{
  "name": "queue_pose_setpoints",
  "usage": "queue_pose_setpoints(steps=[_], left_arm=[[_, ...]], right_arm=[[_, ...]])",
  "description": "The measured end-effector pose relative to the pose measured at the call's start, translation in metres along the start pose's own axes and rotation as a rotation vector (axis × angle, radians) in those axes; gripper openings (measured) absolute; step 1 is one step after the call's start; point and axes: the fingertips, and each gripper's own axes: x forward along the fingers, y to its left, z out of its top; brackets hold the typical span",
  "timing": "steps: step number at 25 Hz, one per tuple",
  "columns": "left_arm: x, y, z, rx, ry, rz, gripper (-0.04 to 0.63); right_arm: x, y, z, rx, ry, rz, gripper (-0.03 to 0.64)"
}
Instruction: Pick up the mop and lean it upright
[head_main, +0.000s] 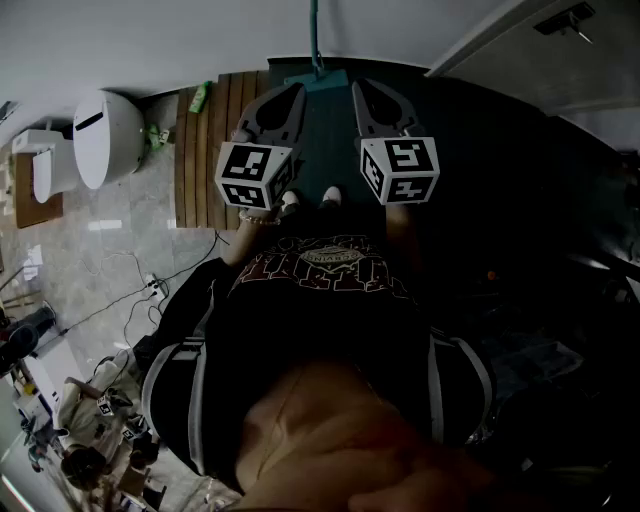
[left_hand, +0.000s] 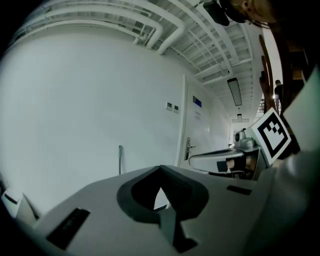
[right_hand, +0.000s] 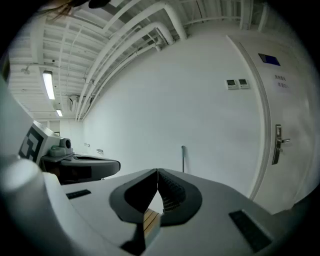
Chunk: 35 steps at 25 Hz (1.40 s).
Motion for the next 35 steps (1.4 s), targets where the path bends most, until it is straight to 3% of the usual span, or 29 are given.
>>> queue_pose_setpoints(steps=[12, 21, 35], left_arm=[[0.015, -0.018, -0.004, -0.010, -0.004, 0.046, 0.046], [0.017, 0.005, -0.009, -0.041, -0.010, 0.116, 0.046], [0.085, 0.076, 0.010, -0.039, -0.001, 0.035, 0.046]], right_arm=[[-0.008, -0.036, -0.001, 0.012, -0.033, 0.011, 0.020], [0.006, -0.052, -0.004, 0.011, -0.019, -0.004, 0.020], [0.097, -0.064, 0.013, 0.030, -0.001, -0.037, 0.020]])
